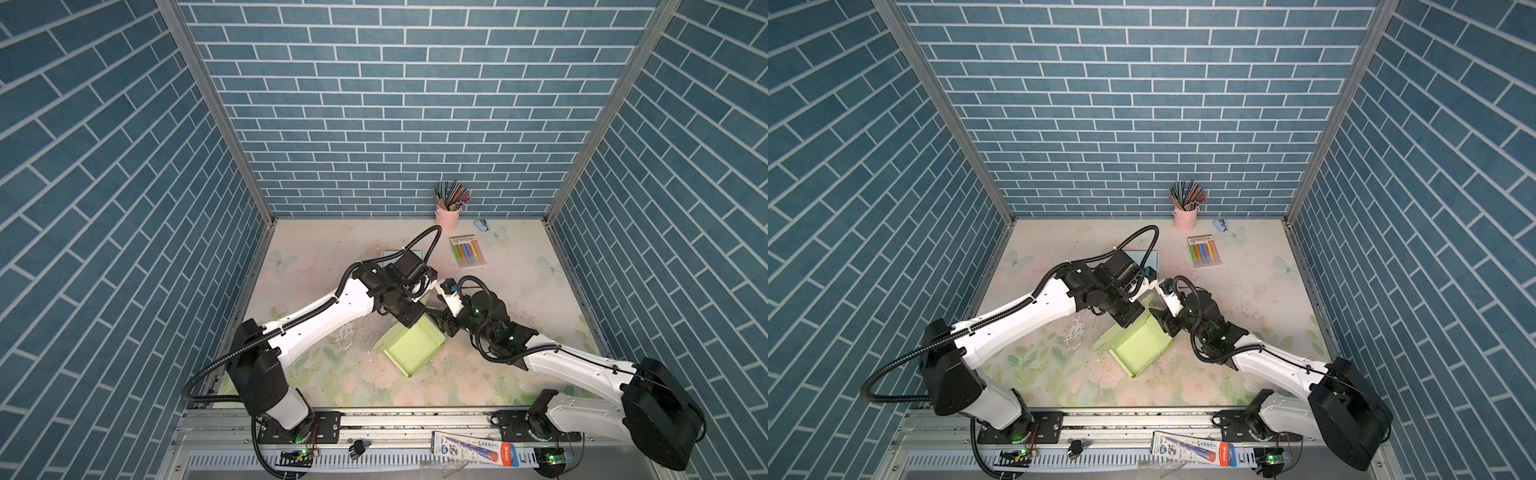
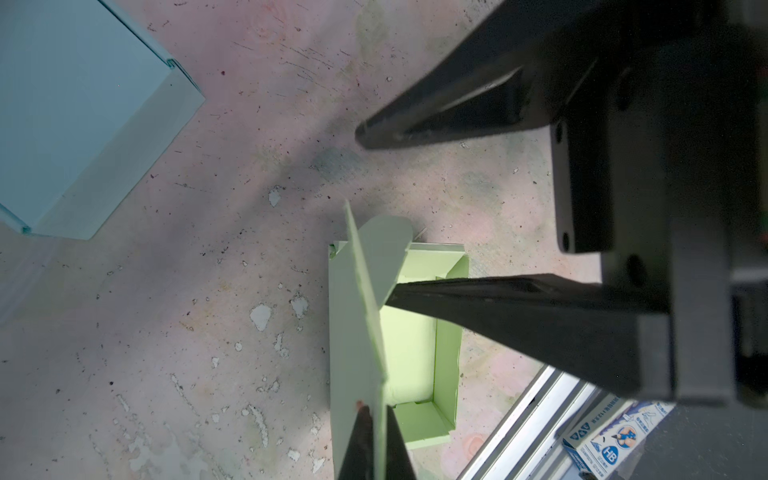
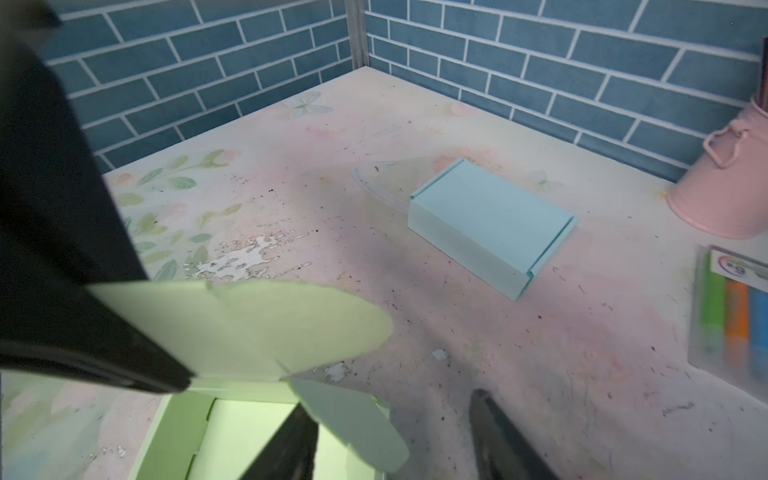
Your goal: Fold the paper box
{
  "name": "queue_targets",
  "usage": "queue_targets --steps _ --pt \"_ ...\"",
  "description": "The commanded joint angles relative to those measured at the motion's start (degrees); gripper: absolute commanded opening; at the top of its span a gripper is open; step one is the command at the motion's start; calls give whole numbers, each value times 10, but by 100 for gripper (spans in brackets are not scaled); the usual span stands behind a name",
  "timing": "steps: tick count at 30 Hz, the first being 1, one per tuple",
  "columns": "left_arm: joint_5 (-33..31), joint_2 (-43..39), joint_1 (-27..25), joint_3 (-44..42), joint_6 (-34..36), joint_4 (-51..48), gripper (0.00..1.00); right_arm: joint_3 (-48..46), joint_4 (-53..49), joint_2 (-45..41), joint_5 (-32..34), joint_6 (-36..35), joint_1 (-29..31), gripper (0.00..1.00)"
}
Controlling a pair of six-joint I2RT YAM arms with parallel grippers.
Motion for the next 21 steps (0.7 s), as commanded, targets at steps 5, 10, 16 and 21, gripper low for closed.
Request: queue_targets --steps 5,10,16,21 --pt "2 3 -4 13 18 -2 0 17 18 20 -92 -44 -2 42" --pt "-1 6 -4 13 20 -1 0 13 16 14 -105 -53 -3 32" --pt "-5 6 -5 11 17 7 0 12 4 13 -92 -65 -2 16" --pt "-13 -3 -2 -4 14 25 0 5 0 8 -64 -70 -3 6"
